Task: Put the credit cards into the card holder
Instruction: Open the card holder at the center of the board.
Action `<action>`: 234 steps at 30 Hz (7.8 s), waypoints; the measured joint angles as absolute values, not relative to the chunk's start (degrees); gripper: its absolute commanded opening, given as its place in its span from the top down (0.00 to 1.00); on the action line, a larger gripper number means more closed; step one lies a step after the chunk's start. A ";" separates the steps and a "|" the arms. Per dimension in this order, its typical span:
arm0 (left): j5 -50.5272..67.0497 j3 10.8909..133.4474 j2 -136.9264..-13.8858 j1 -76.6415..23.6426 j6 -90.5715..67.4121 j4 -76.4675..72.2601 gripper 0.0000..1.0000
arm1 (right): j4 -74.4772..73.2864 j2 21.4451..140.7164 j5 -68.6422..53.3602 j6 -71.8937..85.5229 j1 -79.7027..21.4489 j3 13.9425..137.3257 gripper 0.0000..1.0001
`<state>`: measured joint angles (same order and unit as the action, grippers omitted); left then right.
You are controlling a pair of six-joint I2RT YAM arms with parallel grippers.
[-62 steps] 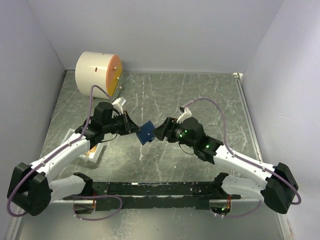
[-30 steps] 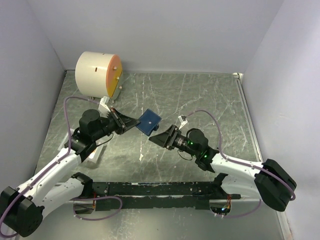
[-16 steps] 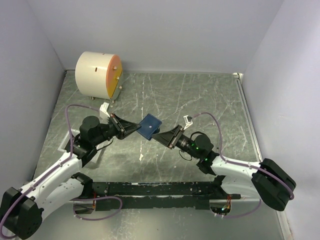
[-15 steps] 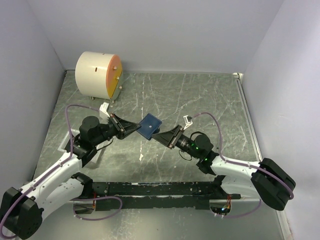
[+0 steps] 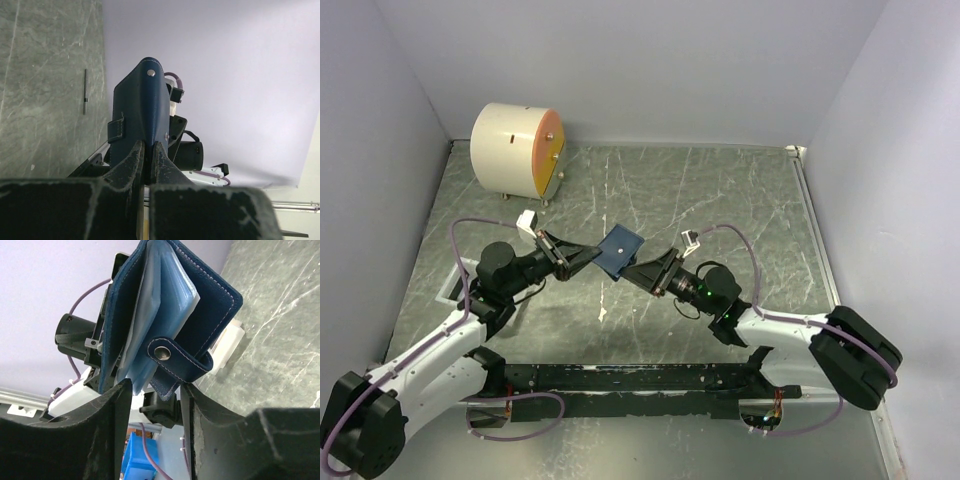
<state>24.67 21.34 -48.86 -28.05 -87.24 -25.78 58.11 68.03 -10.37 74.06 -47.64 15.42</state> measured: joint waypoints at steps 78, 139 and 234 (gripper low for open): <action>24.56 12.23 -49.17 -27.49 -103.96 -46.59 0.93 | 72.16 73.82 -11.44 76.16 -49.25 14.79 0.53; 24.49 15.14 -45.78 -27.97 -100.44 -39.00 0.34 | 70.61 70.70 -4.75 74.65 -52.62 15.73 1.00; 25.36 38.44 -77.25 -31.70 -43.94 9.21 0.91 | 12.67 83.46 -13.04 36.84 -42.44 29.34 0.79</action>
